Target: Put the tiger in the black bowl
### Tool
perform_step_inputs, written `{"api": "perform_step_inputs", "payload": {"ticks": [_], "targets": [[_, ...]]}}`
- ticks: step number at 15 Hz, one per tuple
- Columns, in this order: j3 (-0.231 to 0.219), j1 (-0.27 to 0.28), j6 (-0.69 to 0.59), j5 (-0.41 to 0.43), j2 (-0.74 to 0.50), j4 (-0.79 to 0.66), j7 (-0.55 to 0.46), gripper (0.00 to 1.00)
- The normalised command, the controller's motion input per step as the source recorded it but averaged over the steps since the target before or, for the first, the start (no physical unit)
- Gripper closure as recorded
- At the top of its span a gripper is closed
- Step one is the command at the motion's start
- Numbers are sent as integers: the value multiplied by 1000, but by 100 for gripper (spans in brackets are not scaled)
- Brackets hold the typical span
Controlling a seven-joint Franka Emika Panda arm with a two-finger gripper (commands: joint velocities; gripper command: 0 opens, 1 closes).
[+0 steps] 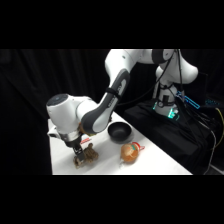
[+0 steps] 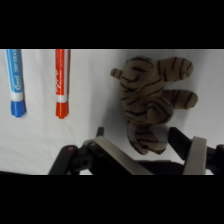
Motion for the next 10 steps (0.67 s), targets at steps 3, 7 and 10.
{"api": "perform_step_inputs", "payload": {"ticks": [3, 7, 10], "targets": [[-31, 2, -219, 14, 262, 403, 54, 0], [-23, 2, -235, 25, 245, 393, 40, 10], [-19, 4, -207, 31, 221, 382, 38, 45]]}}
